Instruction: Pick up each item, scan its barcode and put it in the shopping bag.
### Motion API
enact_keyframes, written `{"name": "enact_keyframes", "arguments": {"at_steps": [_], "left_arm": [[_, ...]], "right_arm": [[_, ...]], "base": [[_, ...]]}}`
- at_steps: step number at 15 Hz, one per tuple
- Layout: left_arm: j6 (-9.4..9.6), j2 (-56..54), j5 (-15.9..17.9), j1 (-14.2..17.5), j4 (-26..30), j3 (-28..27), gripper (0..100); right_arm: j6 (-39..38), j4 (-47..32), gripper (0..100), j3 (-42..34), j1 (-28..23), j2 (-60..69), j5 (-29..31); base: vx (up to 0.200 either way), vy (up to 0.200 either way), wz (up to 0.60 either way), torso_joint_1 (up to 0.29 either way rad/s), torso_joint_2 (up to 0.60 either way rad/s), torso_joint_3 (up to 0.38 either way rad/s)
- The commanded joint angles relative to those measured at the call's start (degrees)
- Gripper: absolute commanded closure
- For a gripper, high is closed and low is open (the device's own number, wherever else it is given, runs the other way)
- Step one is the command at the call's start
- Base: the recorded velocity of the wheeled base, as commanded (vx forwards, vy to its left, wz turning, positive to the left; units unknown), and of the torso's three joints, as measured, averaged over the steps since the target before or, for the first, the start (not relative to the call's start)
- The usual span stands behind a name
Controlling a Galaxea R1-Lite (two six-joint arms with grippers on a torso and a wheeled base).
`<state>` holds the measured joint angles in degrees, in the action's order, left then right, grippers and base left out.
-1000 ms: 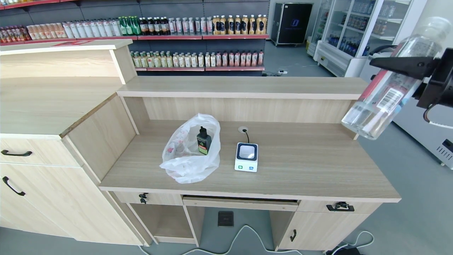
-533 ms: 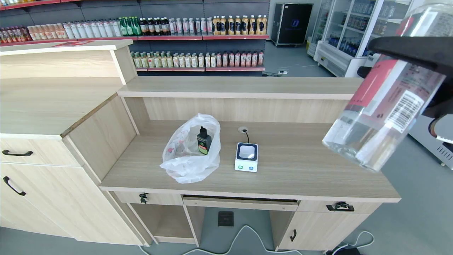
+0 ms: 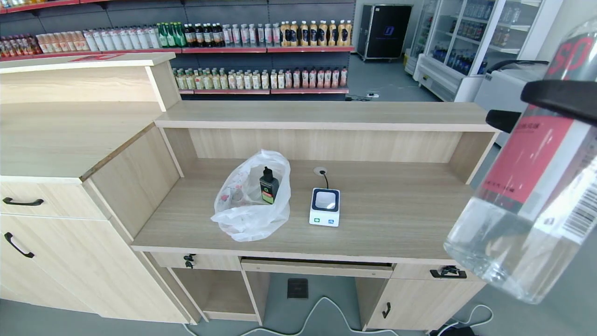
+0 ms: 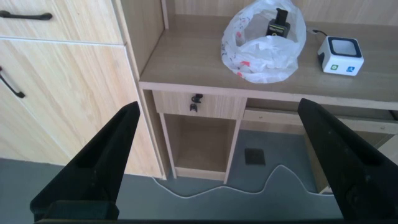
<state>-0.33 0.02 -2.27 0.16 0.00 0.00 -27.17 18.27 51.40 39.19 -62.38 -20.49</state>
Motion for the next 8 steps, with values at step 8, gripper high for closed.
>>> {"name": "enact_keyframes", "arguments": {"at_steps": [8], "left_arm": [[-0.02,-0.02,-0.02,-0.07,0.0,0.0,0]], "right_arm": [[2.92,-2.89,100,-0.86,2.2,2.88,0.01]], "base": [[0.0,0.0,0.0,0.0,0.0,0.0]]}}
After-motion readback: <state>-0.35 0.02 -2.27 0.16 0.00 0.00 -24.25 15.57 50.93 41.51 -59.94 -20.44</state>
